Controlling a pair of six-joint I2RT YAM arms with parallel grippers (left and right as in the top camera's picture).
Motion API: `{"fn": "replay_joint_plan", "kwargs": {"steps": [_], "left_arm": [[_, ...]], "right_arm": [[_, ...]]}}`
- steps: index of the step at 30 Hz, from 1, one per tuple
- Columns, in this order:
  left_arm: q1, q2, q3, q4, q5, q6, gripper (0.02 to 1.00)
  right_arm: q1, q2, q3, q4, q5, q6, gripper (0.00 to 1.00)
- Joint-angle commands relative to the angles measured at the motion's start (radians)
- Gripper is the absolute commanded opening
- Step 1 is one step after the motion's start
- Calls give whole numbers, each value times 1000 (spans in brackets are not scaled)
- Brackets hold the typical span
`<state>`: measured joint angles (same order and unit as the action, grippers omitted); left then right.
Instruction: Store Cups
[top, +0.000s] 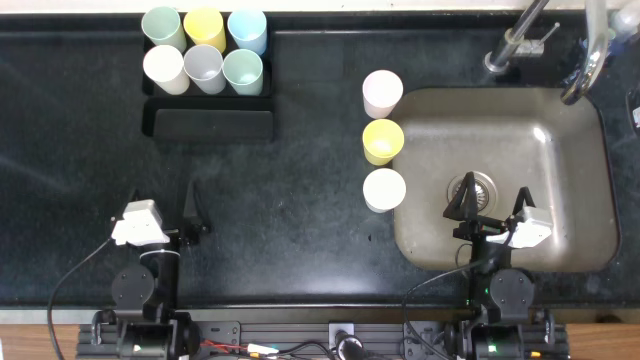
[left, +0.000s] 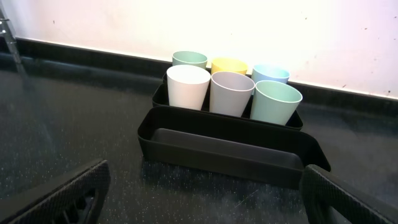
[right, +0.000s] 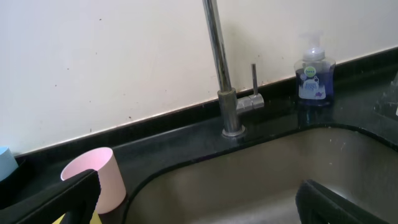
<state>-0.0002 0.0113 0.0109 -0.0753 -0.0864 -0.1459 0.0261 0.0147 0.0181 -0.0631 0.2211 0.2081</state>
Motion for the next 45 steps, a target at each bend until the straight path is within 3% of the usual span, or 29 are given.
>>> {"fn": "replay_joint_plan", "kwargs": {"steps": [1, 4, 6, 9, 12, 13, 16, 21, 23, 30, 39, 45], "left_arm": [[-27, -8, 12, -21, 0, 18, 1000], [-78, 11, 57, -40, 26, -24, 1000], [-112, 103, 140, -16, 61, -127, 1000], [-158, 375, 357, -8, 83, -285, 1000], [-207, 743, 684, -36, 86, -297, 1000], [-251, 1045, 1014, -138, 95, -295, 1000], [-344, 1540, 1641, -405, 164, -194, 1000], [-485, 2268, 2682, -1031, 144, -203, 1000], [-525, 2417, 2868, -1114, 108, -222, 1000], [-603, 2606, 2966, -1146, 88, -243, 1000], [-595, 2627, 2964, -1290, 32, -317, 1000], [-587, 2676, 2964, -1307, 85, -340, 1000]], "right_arm": [[0, -11, -13, 7, 5, -6, 998], [0, -11, -13, 7, 5, -6, 998], [0, -11, -13, 7, 5, -6, 998], [0, -11, -13, 7, 5, -6, 998], [0, -11, -13, 7, 5, -6, 998], [0, -11, -13, 7, 5, -6, 998], [0, -11, -13, 7, 5, -6, 998], [0, -11, -13, 7, 5, -6, 998], [0, -11, -13, 7, 5, -6, 998], [0, -11, -13, 7, 5, -6, 998], [0, -11, -13, 7, 5, -6, 998], [0, -11, -13, 7, 5, -6, 996]]}}
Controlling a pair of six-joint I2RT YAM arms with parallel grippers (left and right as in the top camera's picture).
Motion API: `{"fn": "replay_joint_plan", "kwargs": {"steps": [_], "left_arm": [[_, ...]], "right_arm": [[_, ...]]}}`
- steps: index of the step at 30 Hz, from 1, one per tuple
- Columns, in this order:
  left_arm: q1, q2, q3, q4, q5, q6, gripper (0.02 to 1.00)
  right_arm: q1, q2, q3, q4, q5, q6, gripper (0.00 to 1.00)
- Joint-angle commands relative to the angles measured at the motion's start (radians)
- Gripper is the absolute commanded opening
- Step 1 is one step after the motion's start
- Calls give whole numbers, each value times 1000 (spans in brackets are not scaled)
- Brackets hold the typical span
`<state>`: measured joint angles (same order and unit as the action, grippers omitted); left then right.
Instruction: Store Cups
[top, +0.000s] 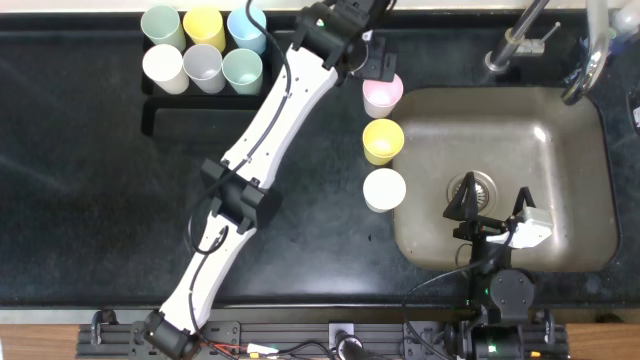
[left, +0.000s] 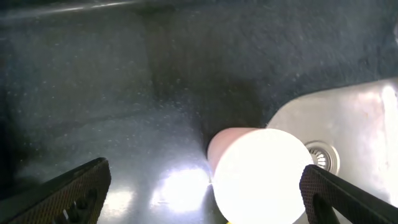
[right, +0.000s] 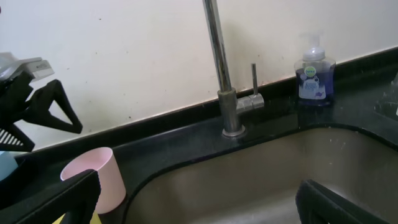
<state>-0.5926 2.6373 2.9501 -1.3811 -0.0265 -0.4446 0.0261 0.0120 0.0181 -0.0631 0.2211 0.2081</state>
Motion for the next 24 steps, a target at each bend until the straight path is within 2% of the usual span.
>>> {"fn": "replay_joint_plan", "kwargs": {"steps": [1, 11, 24], "left_arm": [[5, 53, 24, -3, 25, -53, 1000], [5, 57, 22, -32, 74, -58, 998], [5, 72, -3, -68, 85, -59, 1000]], "right_arm": [[0, -8, -13, 7, 5, -6, 1000], [0, -8, -13, 7, 5, -6, 998], [0, -8, -13, 7, 5, -6, 998]]}}
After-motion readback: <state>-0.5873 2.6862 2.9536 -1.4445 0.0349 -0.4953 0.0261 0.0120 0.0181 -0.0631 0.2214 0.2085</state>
